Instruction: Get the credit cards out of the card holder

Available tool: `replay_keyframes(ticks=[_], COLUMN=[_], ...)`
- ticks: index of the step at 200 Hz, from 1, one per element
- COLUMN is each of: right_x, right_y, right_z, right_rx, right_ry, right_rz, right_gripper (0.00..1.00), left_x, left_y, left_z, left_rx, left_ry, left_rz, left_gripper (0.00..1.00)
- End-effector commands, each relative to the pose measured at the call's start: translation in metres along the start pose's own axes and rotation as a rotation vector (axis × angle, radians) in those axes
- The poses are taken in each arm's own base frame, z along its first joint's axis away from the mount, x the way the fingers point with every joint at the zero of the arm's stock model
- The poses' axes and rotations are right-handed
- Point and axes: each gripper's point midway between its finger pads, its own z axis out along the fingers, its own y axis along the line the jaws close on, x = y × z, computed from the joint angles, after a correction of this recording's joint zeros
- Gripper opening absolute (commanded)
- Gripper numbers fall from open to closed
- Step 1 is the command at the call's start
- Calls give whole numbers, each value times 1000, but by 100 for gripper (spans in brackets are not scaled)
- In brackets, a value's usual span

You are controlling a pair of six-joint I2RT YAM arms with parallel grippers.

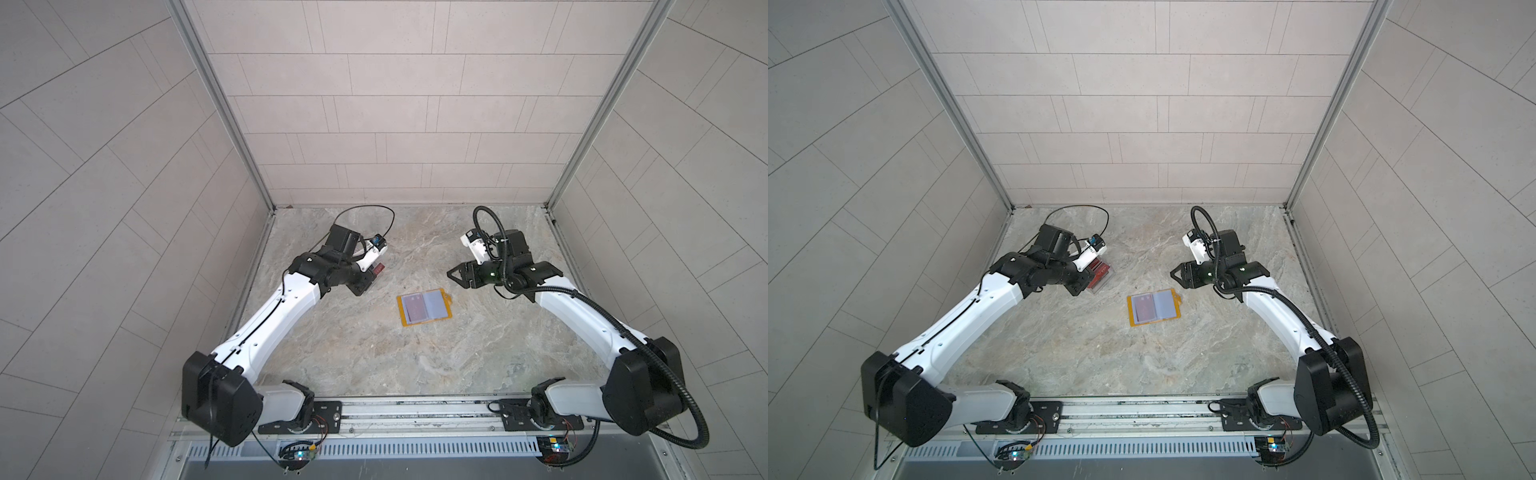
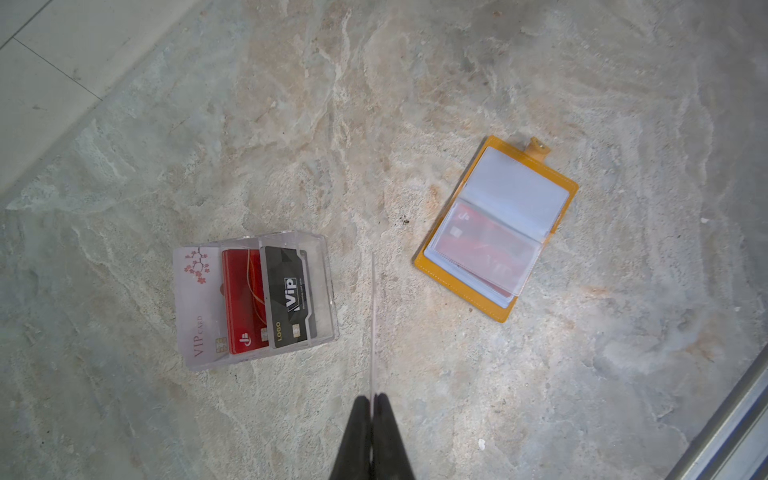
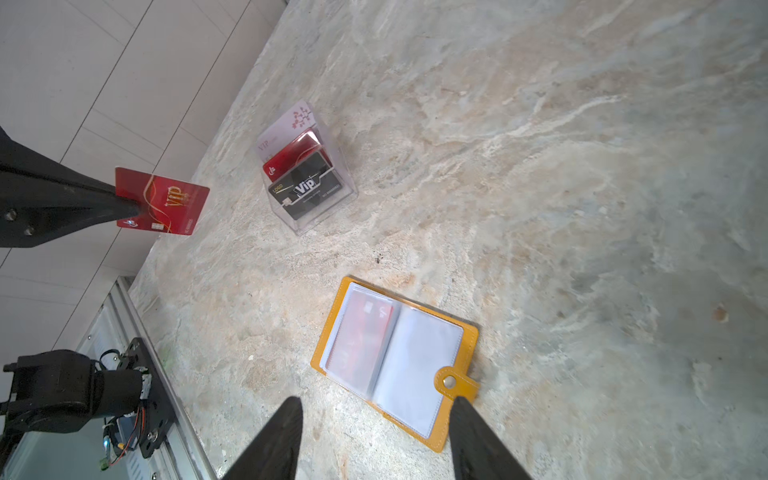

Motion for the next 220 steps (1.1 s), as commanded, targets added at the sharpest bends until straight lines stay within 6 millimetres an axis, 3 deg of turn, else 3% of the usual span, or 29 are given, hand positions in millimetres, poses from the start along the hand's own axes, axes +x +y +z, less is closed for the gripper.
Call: replay_keyframes(ticks=[1,66,119,220], right_x=[-10,-1,5,13], right_y=[3,-6,-10,-12], right_z=[-8,-14,-14,-17], right_rx=[14,76,93,110], right_ry=[-59,-54,-45,-28], right_rz=[18,27,32,13], right_gripper=[60,60,60,60], left_x=[-5,1,6,13], left_y=[18,59,87,99], left_z=[3,37,51,78], left_rx=[-26,-65,-99,-88], left_ry=[7,57,87,148], left_rz=[43,26,21,12], left_gripper=[0,0,0,0])
